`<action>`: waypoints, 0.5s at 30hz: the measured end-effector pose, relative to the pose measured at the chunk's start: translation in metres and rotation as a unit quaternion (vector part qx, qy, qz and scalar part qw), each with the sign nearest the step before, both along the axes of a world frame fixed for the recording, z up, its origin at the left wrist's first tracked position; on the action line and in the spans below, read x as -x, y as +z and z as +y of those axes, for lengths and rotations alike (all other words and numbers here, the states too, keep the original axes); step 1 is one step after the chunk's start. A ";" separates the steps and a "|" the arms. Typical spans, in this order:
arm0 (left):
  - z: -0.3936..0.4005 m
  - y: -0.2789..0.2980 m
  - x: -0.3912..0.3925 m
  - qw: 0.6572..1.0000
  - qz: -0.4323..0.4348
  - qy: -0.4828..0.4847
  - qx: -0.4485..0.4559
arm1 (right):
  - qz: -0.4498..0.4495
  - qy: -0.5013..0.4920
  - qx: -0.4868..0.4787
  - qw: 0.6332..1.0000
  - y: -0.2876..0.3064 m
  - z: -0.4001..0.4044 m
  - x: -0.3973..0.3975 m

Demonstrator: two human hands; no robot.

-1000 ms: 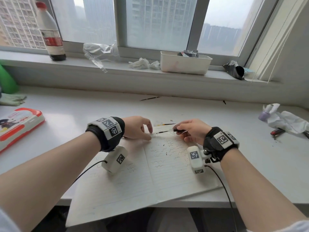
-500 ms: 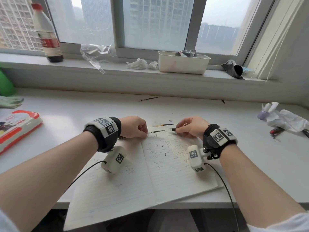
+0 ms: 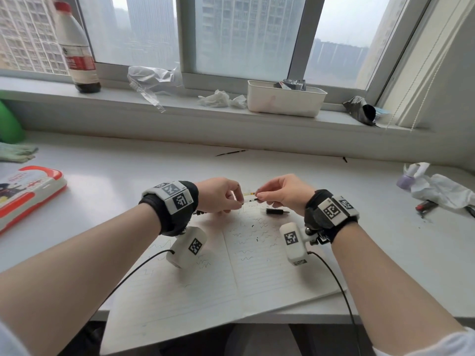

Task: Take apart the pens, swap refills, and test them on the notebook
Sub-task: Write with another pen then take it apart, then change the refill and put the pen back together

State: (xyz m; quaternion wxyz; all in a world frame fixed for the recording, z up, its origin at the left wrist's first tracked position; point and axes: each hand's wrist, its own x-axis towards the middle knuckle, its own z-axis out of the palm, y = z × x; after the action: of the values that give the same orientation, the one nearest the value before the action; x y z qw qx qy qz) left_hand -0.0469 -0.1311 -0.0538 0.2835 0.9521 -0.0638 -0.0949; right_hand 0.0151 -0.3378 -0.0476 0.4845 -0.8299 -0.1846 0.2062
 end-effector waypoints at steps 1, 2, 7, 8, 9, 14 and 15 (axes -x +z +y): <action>0.001 0.000 0.000 1.000 0.001 0.002 -0.002 | 0.003 -0.010 -0.002 1.000 0.000 -0.004 -0.002; 0.002 -0.001 0.000 1.000 0.003 0.004 -0.006 | 0.005 -0.022 -0.003 1.000 0.000 -0.010 -0.005; 0.007 -0.002 0.000 1.000 0.013 0.015 -0.010 | 0.047 -0.102 -0.076 0.991 0.002 -0.041 -0.026; 0.005 -0.001 -0.001 1.000 0.015 0.014 -0.009 | 0.060 -0.117 -0.101 0.986 0.002 -0.044 -0.030; 0.002 0.000 -0.003 1.000 0.018 0.011 -0.007 | 0.071 -0.129 -0.121 0.982 0.002 -0.045 -0.035; -0.007 0.009 -0.021 0.999 -0.010 0.024 -0.046 | 0.079 -0.148 -0.107 0.980 -0.002 -0.030 -0.062; -0.006 0.011 -0.024 0.998 -0.017 0.030 -0.060 | 0.080 -0.147 -0.096 0.981 -0.003 -0.026 -0.064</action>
State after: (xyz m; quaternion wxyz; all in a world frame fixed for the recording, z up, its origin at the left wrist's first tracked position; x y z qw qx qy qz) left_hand -0.0225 -0.1374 -0.0424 0.2273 0.9704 -0.0341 -0.0737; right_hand 0.0794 -0.3637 -0.0510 0.6000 -0.7785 -0.0401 0.1798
